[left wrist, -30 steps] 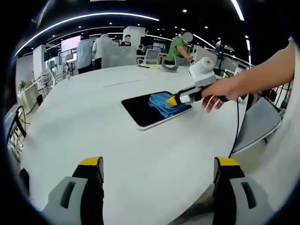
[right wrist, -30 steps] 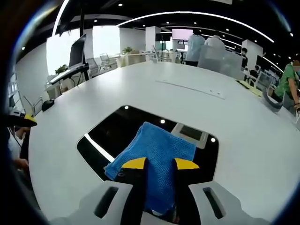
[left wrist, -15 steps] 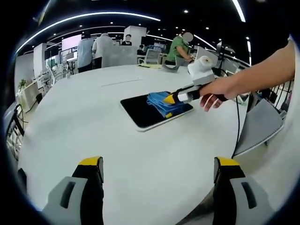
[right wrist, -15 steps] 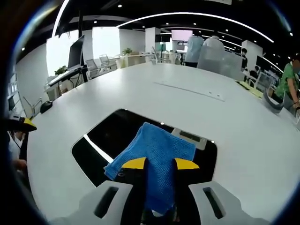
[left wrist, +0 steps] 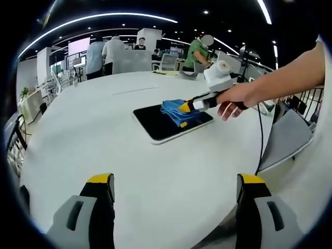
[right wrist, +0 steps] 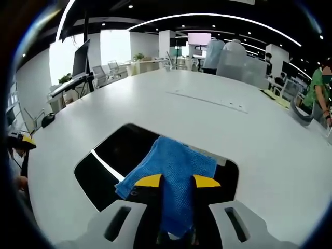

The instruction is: Wipe the mirror surface with the cleaning cloth until all visible marks leave the cleaned area.

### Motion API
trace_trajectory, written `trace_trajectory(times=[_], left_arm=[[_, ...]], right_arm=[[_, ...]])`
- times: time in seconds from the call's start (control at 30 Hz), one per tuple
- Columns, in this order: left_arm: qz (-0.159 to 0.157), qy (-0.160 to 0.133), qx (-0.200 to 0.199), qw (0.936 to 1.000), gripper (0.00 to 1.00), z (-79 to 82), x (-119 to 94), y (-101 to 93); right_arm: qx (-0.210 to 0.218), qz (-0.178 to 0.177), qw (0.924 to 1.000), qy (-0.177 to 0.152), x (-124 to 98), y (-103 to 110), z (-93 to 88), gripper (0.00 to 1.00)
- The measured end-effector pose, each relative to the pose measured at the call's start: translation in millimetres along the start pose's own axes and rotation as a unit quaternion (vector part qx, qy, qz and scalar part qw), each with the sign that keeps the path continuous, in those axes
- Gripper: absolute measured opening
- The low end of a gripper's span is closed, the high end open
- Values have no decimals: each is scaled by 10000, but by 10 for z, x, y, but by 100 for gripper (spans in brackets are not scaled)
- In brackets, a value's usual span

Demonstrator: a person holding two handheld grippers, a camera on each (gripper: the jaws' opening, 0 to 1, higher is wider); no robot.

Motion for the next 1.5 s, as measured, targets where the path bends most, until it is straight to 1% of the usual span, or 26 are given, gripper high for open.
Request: trace_trajectory(times=[0.5,0.6,0.73,0.87,0.97,1.07,1.1,1.2,1.4,1.5], left_arm=[[48,-46,-56,10000,99,9,-34,26],[81,-30,-53,9999,99,-15,-45,44],[123,-57,-139,9998,99,-26,-55,68],[101,-28,-124,9999,99,-43,-48,54],[117,-78,-179,9997,99,-39,-41,58],[126,-63,-166,9998,99,-43,-31,52],[117,-60,-172,9998,99,-45,-29,48],[124,-68,-171,9998,99,-53,-26,57],[150,-91,-213,9996,99,-44,-28,77],[136,-77,-168,9997,99,-31,-31,69]], right_arm=[[-32,48,10000,68,60,-46,52,19],[-46,70,9999,90,73,-54,56,19],[2,44,9999,111,84,-59,65,19],[11,23,9999,125,86,-60,70,19],[23,-5,9999,153,103,-73,83,19],[10,-42,9999,152,112,-91,91,21],[83,-77,9998,155,115,-97,92,21],[52,-96,9998,189,130,-107,107,21],[9,-20,9997,224,138,-133,110,21],[104,-52,9996,246,137,-168,111,21]])
Point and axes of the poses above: the point that each gripper's makers call its tool centre point, and the gripper's own axes: x roughly forward along the fingers, y roughly to its left, z roughly out of its top, the point moved 2 cm from there along -x, roughly backward along the fingers, and after that the axes turned 4 degrees about x, right-handed, at the moved point
